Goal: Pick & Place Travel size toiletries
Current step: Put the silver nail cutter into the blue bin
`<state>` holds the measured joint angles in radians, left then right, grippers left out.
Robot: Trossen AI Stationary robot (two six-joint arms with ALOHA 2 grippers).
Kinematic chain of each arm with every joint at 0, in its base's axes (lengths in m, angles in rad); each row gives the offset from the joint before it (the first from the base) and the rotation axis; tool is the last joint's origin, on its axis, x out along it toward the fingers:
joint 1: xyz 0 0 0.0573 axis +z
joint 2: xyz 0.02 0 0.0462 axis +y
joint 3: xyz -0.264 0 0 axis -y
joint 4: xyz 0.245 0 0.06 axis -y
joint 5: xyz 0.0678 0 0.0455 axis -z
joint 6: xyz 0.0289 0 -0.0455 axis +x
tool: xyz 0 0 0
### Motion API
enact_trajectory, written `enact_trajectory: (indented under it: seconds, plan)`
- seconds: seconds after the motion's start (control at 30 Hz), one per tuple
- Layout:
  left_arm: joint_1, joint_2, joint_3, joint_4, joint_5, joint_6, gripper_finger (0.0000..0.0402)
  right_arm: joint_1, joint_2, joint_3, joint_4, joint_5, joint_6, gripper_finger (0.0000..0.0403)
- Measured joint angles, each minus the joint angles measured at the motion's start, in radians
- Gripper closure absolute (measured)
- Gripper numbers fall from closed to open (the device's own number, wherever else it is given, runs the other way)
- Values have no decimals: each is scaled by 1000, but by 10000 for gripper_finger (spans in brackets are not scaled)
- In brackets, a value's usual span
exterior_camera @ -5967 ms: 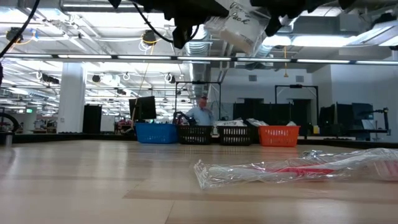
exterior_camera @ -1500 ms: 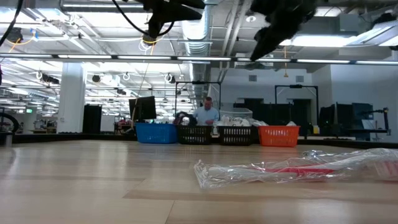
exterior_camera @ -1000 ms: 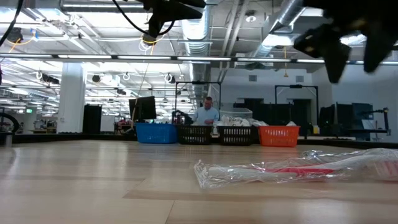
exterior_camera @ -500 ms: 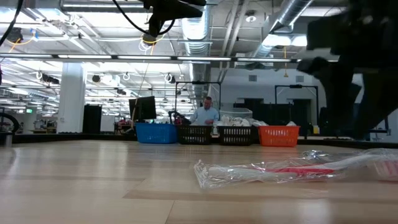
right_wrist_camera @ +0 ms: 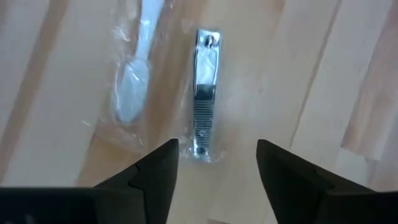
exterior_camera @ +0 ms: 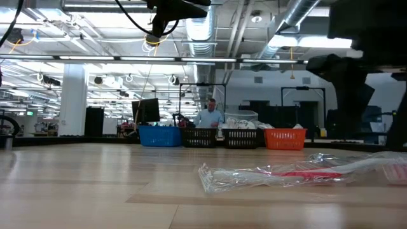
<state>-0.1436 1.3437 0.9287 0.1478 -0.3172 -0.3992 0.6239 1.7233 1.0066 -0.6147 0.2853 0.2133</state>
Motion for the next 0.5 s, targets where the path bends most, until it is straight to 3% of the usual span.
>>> enact_trajectory:
  seconds: [0.2,0.5]
  plan:
    - [-2,0,0,4,0,0,300,-15,1,-44,81,0,-12,169]
    - [-2,0,0,3,0,1,300,-56,1,-121,221,-79,-6,179]
